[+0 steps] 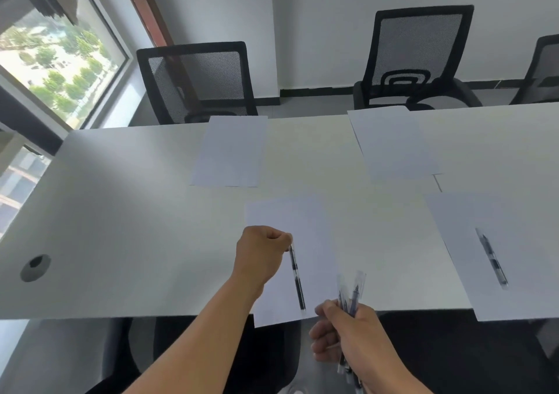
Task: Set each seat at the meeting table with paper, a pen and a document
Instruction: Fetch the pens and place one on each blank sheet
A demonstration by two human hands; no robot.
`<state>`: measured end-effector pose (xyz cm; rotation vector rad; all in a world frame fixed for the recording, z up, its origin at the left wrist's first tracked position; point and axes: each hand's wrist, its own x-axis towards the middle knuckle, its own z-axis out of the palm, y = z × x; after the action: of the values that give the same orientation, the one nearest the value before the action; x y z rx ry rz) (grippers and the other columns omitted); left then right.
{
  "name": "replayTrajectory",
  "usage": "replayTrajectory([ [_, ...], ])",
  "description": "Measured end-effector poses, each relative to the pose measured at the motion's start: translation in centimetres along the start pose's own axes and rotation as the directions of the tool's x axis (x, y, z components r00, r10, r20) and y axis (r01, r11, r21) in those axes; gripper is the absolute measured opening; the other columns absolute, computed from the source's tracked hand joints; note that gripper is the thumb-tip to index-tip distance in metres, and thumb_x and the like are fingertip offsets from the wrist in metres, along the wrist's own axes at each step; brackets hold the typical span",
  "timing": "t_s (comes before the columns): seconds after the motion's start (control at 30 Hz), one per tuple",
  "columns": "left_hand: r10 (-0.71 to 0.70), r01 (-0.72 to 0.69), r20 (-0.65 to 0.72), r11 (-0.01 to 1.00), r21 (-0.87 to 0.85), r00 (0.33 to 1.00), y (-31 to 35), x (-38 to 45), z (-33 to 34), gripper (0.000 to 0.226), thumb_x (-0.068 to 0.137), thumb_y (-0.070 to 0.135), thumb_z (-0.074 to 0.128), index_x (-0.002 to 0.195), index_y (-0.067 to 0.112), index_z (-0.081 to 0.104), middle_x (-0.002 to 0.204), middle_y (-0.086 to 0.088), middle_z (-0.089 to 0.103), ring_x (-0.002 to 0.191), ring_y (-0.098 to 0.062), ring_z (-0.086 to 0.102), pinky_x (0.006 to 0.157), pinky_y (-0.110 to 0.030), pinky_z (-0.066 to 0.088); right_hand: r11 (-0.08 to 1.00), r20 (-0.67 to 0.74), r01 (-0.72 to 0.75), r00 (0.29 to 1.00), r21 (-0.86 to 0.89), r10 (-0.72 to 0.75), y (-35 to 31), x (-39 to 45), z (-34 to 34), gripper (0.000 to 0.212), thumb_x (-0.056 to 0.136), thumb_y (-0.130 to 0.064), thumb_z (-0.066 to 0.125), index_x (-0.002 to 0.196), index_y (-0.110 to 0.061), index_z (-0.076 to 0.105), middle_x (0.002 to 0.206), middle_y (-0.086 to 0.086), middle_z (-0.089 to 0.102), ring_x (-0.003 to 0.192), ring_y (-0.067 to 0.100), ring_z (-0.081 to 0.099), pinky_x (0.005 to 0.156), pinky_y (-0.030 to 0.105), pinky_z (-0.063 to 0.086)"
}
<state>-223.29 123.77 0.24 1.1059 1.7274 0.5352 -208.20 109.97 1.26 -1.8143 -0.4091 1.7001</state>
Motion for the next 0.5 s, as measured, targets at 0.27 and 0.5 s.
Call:
replayTrajectory([
  [0.27,-0.086,0.086,0.001,0.994,0.072,0.996,-1.6,4.6,1.8,0.016,0.084,0.02,0.068,0.069,0.02,0.063,0.074,0.0,0.057,0.067,-0.017,0.045,0.063,-0.031,0.038,1.0,-0.015,-0.031,0.999,0.003,0.031,0.3,2.3,0.3,0.028,0.112,-0.021,0.055,0.108,0.002,0.071,0.079,0.026,0.077,0.063,0.033,0.071,0.069,0.049,0.067],
  [0.5,-0.164,0.164,-0.003,0.982,0.095,0.986,-3.4,7.2,3.6,0.024,0.083,0.013,0.065,0.065,0.019,0.05,0.066,-0.004,0.043,0.062,-0.021,0.033,0.063,-0.033,0.032,0.998,-0.033,-0.055,0.998,0.006,0.055,0.6,3.8,-0.6,0.027,0.112,-0.019,0.056,0.109,0.004,0.07,0.076,0.025,0.075,0.062,0.031,0.068,0.066,0.046,0.066],
])
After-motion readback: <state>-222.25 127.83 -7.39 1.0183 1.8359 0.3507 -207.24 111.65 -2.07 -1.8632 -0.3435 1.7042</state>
